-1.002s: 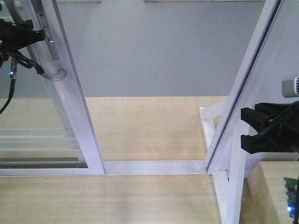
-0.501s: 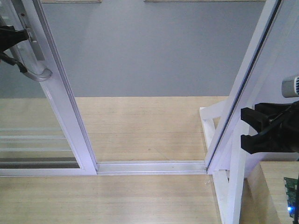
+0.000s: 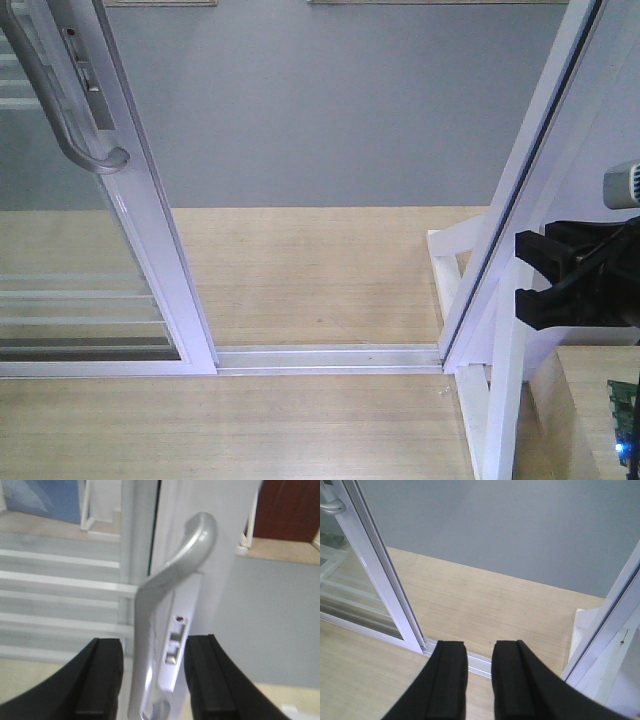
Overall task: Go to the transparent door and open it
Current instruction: 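Slide the door farther open with the left gripper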
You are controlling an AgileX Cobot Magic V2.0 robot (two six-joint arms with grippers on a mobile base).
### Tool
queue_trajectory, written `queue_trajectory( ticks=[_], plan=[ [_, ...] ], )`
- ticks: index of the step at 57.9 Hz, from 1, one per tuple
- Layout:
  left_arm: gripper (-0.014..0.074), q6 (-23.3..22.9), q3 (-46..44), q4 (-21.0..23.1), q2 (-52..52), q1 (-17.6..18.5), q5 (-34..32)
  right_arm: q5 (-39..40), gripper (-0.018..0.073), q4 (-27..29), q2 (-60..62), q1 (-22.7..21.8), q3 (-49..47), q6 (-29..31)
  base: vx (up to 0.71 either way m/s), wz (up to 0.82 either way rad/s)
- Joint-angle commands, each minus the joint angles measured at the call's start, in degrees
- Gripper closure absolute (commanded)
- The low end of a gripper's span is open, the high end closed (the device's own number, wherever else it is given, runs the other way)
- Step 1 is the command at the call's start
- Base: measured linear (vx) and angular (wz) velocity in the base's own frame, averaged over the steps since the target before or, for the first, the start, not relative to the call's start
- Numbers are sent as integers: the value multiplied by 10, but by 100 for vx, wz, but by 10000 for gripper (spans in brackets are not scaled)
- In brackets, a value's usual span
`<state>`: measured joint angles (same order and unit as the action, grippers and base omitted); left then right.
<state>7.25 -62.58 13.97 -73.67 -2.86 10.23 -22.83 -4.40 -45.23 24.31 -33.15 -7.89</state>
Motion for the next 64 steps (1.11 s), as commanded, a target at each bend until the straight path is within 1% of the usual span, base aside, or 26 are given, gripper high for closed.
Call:
queue_trajectory(
  ticks=[1, 7, 17, 21, 27, 29, 35, 41, 49, 52, 57, 64],
  plan=[
    [184, 8, -20, 5, 51, 15, 40, 39, 309, -3, 2, -2, -16, 3, 0, 0],
    [184, 8, -14, 15, 83, 35, 96, 39, 309, -3, 2, -2, -16, 3, 0, 0],
    [184, 13, 52, 57, 144, 70, 101, 39, 309, -3, 2, -2, -16, 3, 0, 0],
    [184, 13, 89, 64, 174, 75, 101, 39, 309, -3, 2, -2, -16, 3, 0, 0],
    [184, 13, 143, 70, 220, 75, 102, 39, 309, -3, 2, -2, -16, 3, 0, 0],
    [184, 16, 155, 62, 232, 75, 106, 39, 309, -3, 2, -2, -16, 3, 0, 0],
    [184, 16, 171, 17, 264, 75, 112, 39, 309, -3, 2, -2, -16, 3, 0, 0],
    [184, 16, 171, 2, 287, 75, 123, 39, 309, -3, 2, -2, -16, 3, 0, 0],
    [207, 16, 171, -32, 304, 75, 101, 39, 309, -3, 2, -2, -16, 3, 0, 0],
    [235, 16, 171, -41, 307, 75, 96, 39, 309, -3, 2, -2, -16, 3, 0, 0],
    [301, 7, 195, -44, 318, 75, 60, 39, 309, -3, 2, -2, -16, 3, 0, 0],
    [455, -30, 260, -73, 374, 75, -23, 39, 309, -3, 2, -2, -16, 3, 0, 0]
  ],
)
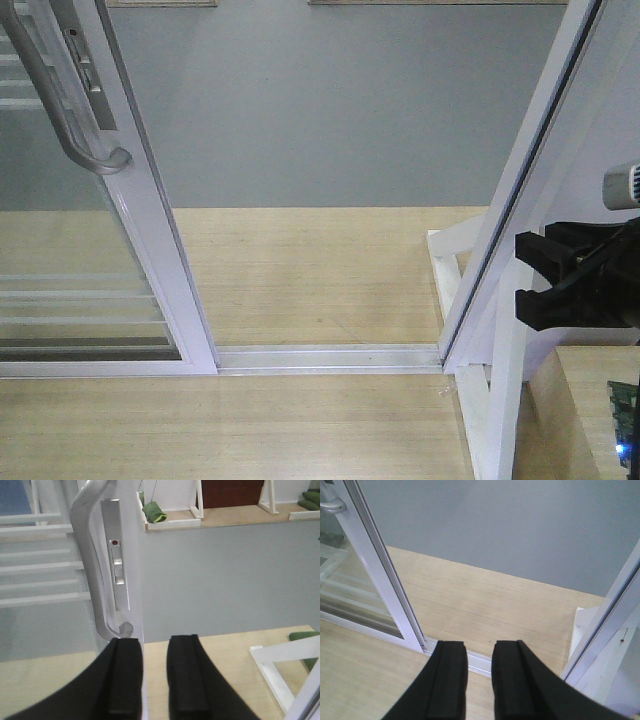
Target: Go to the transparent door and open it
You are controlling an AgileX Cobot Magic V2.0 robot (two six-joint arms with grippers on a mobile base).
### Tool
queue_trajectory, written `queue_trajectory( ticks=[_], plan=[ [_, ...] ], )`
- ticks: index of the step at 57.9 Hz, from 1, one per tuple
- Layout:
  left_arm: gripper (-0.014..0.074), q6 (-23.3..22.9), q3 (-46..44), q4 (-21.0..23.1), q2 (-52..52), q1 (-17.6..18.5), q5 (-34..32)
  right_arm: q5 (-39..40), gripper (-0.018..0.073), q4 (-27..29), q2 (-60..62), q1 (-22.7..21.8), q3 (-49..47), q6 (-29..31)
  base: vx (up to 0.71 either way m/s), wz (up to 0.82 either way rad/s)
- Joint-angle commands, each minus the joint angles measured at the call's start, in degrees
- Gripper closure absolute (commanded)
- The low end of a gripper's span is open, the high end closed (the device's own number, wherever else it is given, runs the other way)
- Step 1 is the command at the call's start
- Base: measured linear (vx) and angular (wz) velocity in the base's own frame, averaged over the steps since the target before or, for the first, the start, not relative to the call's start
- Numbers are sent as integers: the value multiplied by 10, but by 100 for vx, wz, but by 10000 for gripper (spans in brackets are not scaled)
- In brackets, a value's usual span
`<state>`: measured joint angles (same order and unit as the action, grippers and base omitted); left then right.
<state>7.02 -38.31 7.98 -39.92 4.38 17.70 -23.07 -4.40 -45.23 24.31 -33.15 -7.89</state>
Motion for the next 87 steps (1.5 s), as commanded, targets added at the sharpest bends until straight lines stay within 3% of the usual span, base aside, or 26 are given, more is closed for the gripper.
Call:
queue_trajectory(
  ticks=[1, 6, 13, 21, 30, 44, 49, 61, 87],
  plan=[
    [484, -35, 31, -19, 50, 2, -113, 41, 309, -3, 2, -2, -16, 3, 0, 0],
    [597, -59, 87, -55, 109, 2, -171, 41, 309, -3, 2, -2, -16, 3, 0, 0],
    [605, -60, 158, -100, 199, -5, -218, 41, 309, -3, 2, -2, -16, 3, 0, 0],
    [603, -60, 217, -99, 288, -27, -217, 41, 309, -3, 2, -2, -16, 3, 0, 0],
    [603, -60, 287, -99, 376, -26, -219, 41, 309, -3, 2, -2, -16, 3, 0, 0],
    [603, -60, 420, -68, 413, -26, -246, 41, 309, -3, 2, -2, -16, 3, 0, 0],
    [603, -60, 414, -48, 413, -26, -182, 41, 309, -3, 2, -2, -16, 3, 0, 0],
    [603, -60, 413, -49, 413, -26, -120, 41, 309, -3, 2, -2, -16, 3, 0, 0],
    [603, -60, 413, -49, 413, -26, -107, 44, 309, -3, 5, -2, -12, 3, 0, 0]
  ],
)
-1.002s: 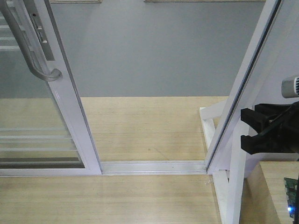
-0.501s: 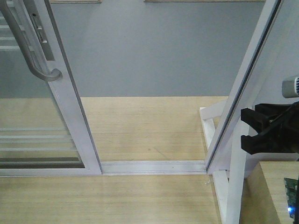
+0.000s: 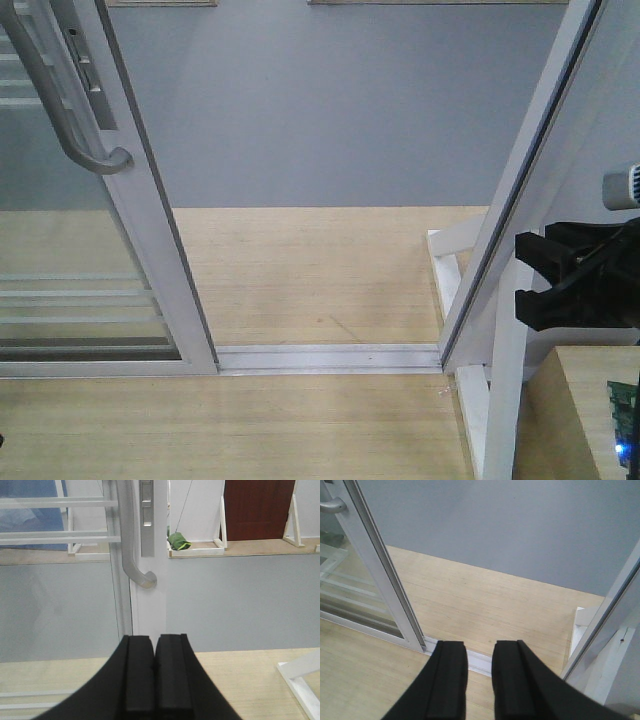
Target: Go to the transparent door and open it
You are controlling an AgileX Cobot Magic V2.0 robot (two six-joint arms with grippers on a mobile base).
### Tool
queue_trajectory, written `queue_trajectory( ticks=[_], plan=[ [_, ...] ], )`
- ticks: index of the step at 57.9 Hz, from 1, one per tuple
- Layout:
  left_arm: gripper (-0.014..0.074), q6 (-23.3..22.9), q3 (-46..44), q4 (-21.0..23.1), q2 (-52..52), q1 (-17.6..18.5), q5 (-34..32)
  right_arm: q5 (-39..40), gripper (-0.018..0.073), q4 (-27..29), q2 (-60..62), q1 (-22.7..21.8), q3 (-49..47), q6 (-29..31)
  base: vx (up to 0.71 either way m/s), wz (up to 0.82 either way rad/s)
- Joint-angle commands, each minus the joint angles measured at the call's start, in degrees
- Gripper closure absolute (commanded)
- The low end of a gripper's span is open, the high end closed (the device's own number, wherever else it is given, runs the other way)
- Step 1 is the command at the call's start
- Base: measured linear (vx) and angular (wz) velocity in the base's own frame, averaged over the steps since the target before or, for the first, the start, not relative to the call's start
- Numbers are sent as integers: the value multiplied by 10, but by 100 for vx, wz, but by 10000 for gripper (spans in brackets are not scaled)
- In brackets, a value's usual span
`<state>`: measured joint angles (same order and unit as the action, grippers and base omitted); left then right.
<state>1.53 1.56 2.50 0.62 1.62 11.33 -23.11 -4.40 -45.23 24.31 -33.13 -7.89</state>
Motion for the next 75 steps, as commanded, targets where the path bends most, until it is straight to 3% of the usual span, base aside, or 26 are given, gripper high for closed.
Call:
queue_trajectory(
  ticks=[1, 9, 23, 37, 48, 54, 64, 75],
  plan=[
    [603, -5, 14, 6, 7, 1, -43, 44, 309, -3, 9, -2, -10, 3, 0, 0],
    [603, -5, 14, 6, 7, 1, -43, 74, 351, -38, 59, -15, 22, 26, 0, 0],
    [603, -5, 14, 6, 7, 1, -43, 170, 574, -15, 234, -169, 162, 36, 0, 0],
    [602, -5, 14, 6, 7, 1, -43, 178, 571, -18, 396, -265, 258, 36, 0, 0],
    [602, -5, 14, 6, 7, 1, -43, 185, 567, -3, 465, -271, 322, 36, 0, 0],
    [602, -5, 14, 6, 7, 1, -43, 231, 567, 18, 466, -271, 358, 36, 0, 0],
    [602, -5, 14, 6, 7, 1, -43, 235, 565, 23, 466, -271, 356, 79, 0, 0],
    [602, -5, 14, 6, 7, 1, -43, 231, 566, 26, 466, -271, 356, 79, 0, 0]
  ],
)
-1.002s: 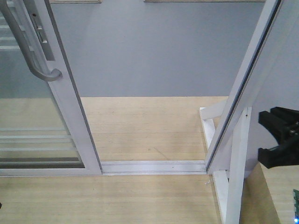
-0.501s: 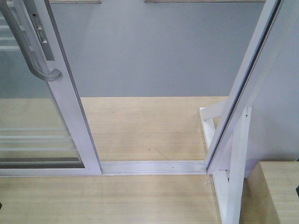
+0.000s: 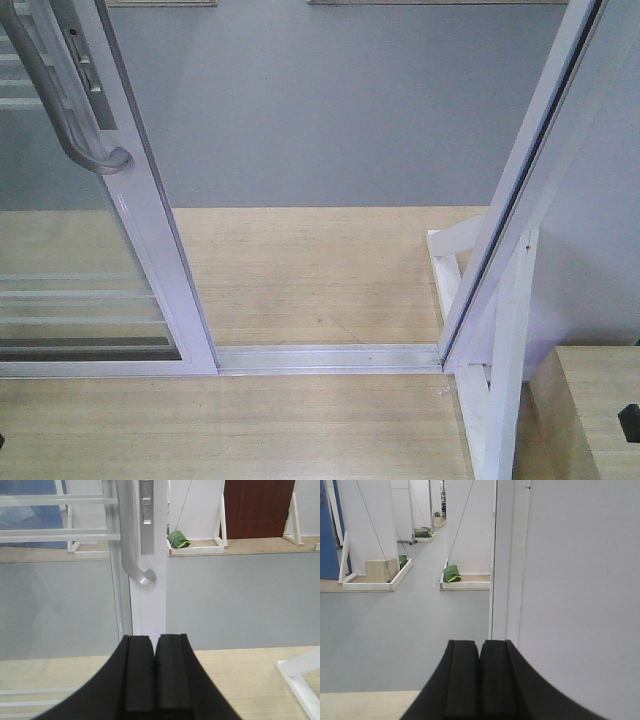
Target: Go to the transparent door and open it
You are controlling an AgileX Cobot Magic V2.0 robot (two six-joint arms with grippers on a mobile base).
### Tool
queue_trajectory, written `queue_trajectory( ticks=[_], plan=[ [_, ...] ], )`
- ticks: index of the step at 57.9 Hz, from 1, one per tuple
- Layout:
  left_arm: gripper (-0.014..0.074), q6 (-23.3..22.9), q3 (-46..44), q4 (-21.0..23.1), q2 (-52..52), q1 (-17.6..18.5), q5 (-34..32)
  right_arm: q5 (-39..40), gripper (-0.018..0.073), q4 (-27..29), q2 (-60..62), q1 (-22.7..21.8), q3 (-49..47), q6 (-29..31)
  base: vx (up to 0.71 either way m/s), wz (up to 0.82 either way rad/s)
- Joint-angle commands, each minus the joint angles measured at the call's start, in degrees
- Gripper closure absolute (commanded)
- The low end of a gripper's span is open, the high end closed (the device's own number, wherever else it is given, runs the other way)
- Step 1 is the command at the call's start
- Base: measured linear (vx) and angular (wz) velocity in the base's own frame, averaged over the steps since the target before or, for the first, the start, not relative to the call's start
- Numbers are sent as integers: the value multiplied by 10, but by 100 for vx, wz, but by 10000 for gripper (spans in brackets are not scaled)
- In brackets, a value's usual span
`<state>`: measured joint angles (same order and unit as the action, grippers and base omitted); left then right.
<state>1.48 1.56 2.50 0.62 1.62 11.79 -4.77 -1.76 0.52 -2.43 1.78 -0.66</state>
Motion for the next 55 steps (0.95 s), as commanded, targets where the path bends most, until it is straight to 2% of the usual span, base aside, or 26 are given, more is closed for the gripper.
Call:
queue_trajectory(
  ticks=[1, 55],
  plan=[
    [602, -4, 14, 6, 7, 1, -48, 48, 566, -1, 9, -4, 7, 7, 0, 0],
    [602, -4, 14, 6, 7, 1, -48, 38, 564, -1, 9, -4, 7, 7, 0, 0]
  ],
)
